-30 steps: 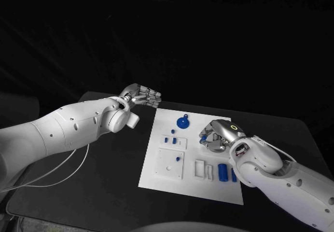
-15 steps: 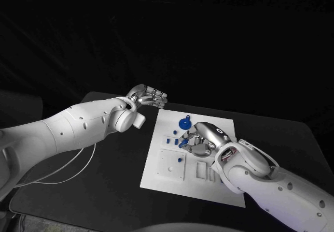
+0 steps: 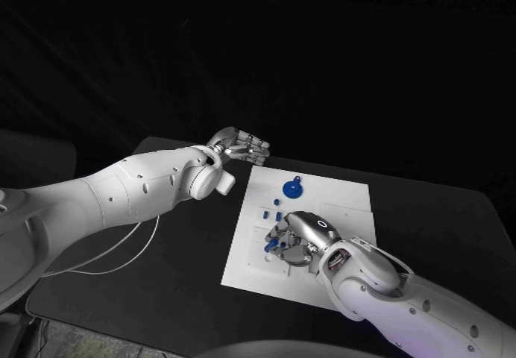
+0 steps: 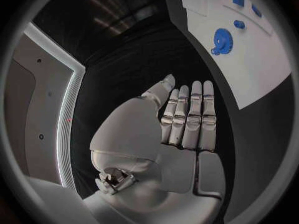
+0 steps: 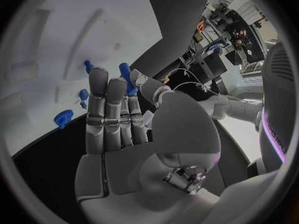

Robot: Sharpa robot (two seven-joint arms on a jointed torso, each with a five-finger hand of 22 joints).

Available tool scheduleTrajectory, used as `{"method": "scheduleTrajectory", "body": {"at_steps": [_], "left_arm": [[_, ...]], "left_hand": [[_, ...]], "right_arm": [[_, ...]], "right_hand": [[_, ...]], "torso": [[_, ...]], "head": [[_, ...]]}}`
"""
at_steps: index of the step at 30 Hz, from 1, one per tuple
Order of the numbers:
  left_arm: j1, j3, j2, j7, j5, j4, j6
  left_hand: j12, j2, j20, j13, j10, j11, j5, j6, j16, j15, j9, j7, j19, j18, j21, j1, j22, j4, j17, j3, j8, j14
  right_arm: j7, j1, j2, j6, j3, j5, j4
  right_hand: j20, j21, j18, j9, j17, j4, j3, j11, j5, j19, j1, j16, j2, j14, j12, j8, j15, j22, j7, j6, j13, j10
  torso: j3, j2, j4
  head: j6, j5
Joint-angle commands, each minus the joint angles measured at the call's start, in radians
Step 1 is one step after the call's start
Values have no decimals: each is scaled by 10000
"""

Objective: Assemble the parts on the task board

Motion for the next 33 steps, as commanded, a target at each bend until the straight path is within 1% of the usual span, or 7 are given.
{"method": "scheduleTrajectory", "body": {"at_steps": [1,4,8,17,24,33], "left_arm": [[4,8,23,64,73,14,150],[4,8,24,60,73,16,159],[4,7,33,51,73,14,174],[3,7,32,18,73,8,222],[3,7,23,21,73,9,224],[3,7,11,18,73,14,220]], "left_hand": [[-30,51,-27,-11,9,16,-56,46,-37,12,15,16,-3,47,-57,-22,8,45,7,-2,21,-11],[-30,51,-27,-11,9,16,-56,46,-37,12,15,16,-3,47,-57,-22,8,45,7,-2,21,-11],[-30,66,-22,-11,-2,20,-61,40,-37,16,15,18,-11,45,-69,-16,22,53,7,-13,20,-24],[-30,66,-22,-11,-2,20,-61,40,-37,16,15,18,-11,45,-69,-16,22,53,7,-13,20,-24],[-31,67,-15,-11,-19,26,-66,26,-37,21,15,20,-12,46,-82,-27,24,72,7,-28,20,-36],[-31,67,-15,-11,-19,26,-66,26,-37,21,15,20,-12,46,-82,-27,24,72,7,-28,20,-36]], "right_arm": [[173,4,63,70,-100,-638,-70],[128,6,107,113,-206,-843,-111],[54,7,136,186,-273,-1045,-142],[-96,8,132,268,-349,-1420,-154],[-297,8,124,336,-381,-1739,-178],[-425,8,172,484,-472,-1934,-240]], "right_hand": [[-53,-21,224,6,10,-56,27,-227,68,398,24,-33,149,80,20,42,-18,5,-9,20,40,481],[-53,-21,224,6,10,-56,27,-227,68,398,24,-33,149,80,20,42,-18,5,-9,20,40,481],[-53,-12,228,4,25,-80,56,-225,68,397,15,-31,139,82,18,42,-18,15,-9,26,39,484],[-52,-1,230,4,38,-97,70,-226,68,394,9,-29,132,82,19,43,-17,29,-12,38,40,492],[-51,28,235,3,73,-121,107,-229,68,391,-3,-11,117,82,19,42,-16,70,-17,57,40,514],[-53,38,238,3,87,-131,116,-231,68,388,-3,-5,107,82,16,42,-21,89,-21,66,39,517]], "torso": [[12,-5,-14],[3,-5,-19],[7,1,-21],[6,1,-19],[1,-3,-11],[1,-6,-11]], "head": [[-31,52],[-23,42],[-22,39],[-51,18],[-67,9],[-93,20]]}}
